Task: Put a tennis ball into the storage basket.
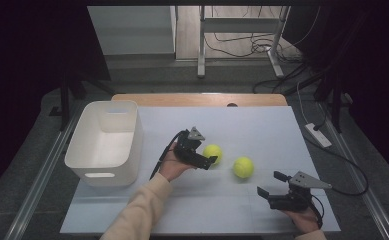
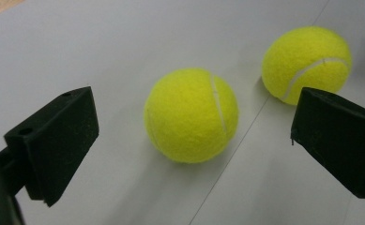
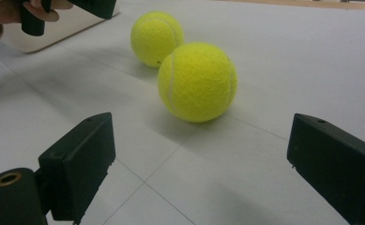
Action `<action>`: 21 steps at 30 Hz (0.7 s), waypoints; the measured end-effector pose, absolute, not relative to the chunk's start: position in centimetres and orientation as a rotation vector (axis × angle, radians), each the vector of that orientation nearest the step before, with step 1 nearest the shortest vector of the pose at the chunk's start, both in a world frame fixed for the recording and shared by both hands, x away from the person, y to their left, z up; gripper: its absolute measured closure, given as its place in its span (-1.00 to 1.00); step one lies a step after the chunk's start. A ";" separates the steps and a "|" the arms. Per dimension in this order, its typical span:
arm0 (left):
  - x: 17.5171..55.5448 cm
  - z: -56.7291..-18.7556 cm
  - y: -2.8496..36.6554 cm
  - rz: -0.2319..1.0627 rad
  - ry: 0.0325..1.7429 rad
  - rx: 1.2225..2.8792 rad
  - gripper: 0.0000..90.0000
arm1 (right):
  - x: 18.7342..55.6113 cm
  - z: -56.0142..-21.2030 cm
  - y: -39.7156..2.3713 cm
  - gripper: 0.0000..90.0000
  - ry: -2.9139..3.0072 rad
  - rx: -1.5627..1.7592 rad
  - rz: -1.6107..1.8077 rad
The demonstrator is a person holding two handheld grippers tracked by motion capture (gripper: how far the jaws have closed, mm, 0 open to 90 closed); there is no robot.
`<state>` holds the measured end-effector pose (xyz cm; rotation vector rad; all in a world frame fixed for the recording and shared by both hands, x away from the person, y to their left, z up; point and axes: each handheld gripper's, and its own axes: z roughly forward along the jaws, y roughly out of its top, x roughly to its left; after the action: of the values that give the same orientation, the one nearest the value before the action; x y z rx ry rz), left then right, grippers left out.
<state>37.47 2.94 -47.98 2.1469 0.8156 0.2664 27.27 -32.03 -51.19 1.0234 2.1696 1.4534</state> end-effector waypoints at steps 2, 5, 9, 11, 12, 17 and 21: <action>37.6 -48.1 2.8 0.265 0.817 2.149 -0.96 | 27.3 -51.2 -32.1 -0.82 2.170 1.024 1.453; 37.8 -48.2 2.6 0.261 0.817 2.155 -0.96 | 27.3 -51.2 -32.1 -0.82 2.171 1.025 1.453; 38.1 -48.4 2.4 0.251 0.821 2.163 -0.96 | 27.3 -51.2 -32.1 -0.82 2.172 1.027 1.452; 38.2 -48.6 2.2 0.246 0.823 2.166 -0.96 | 27.3 -51.2 -32.1 -0.82 2.172 1.028 1.451; 38.3 -48.7 2.2 0.244 0.823 2.169 -0.96 | 27.3 -51.2 -32.1 -0.82 2.172 1.028 1.451; 38.7 -49.2 1.8 0.236 0.829 2.181 -0.96 | 27.3 -51.2 -32.1 -0.82 2.174 1.030 1.451; 39.0 -49.5 1.6 0.229 0.835 2.192 -0.96 | 27.3 -51.3 -32.1 -0.82 2.174 1.030 1.450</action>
<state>38.98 1.58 -49.46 2.1916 0.8347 0.2285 27.28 -32.07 -51.25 1.0299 2.1739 1.4503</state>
